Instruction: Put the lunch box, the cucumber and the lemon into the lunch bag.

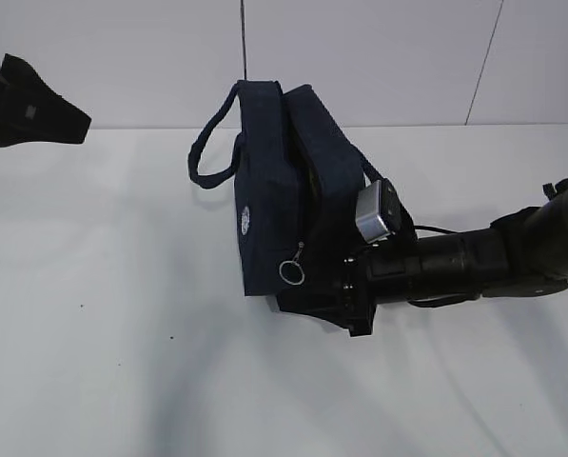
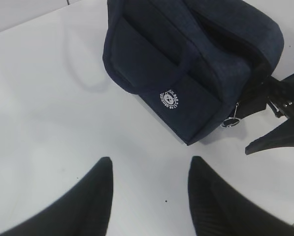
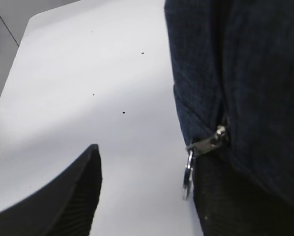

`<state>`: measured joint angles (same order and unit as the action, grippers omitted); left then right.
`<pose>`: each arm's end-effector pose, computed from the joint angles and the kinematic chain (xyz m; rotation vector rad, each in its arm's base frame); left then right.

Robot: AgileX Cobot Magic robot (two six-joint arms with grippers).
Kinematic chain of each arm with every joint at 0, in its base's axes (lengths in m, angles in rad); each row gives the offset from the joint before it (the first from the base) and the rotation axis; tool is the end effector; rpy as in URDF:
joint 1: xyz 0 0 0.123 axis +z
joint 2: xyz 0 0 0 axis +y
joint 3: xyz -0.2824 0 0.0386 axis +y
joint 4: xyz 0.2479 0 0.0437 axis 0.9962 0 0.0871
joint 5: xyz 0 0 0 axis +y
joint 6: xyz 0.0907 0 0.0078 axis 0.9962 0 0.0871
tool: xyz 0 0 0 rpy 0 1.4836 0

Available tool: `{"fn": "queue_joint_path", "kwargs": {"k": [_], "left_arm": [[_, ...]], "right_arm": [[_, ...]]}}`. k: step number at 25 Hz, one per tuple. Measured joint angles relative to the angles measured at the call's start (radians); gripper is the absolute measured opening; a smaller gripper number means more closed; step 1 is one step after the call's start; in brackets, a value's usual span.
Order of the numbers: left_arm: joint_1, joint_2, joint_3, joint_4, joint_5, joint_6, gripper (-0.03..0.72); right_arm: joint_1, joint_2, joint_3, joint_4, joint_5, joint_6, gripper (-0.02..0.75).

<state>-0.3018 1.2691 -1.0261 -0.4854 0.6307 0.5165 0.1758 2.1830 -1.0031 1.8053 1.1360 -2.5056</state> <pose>0.2496 -0.1040 0.3285 0.6148 2.2174 -0.4172 0.3437 0.1427 0.0943 -1.1094 1.6437 1.0118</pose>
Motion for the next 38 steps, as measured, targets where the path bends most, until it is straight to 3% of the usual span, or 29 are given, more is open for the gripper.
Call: {"fn": "queue_joint_path", "kwargs": {"k": [7, 16, 36, 38], "left_arm": [[0.000, 0.000, 0.000, 0.000, 0.000, 0.000, 0.340], [0.000, 0.000, 0.000, 0.000, 0.000, 0.000, 0.340], [0.000, 0.000, 0.000, 0.000, 0.024, 0.000, 0.340], [0.000, 0.000, 0.000, 0.000, 0.025, 0.000, 0.340]], "right_arm": [[0.007, 0.000, -0.002, 0.000, -0.018, 0.015, 0.424], [0.007, 0.000, -0.002, 0.000, -0.040, 0.022, 0.197], [0.007, 0.002, -0.013, 0.000, -0.085, 0.031, 0.177], [0.007, 0.002, -0.019, 0.000, -0.085, 0.032, 0.147]]}}
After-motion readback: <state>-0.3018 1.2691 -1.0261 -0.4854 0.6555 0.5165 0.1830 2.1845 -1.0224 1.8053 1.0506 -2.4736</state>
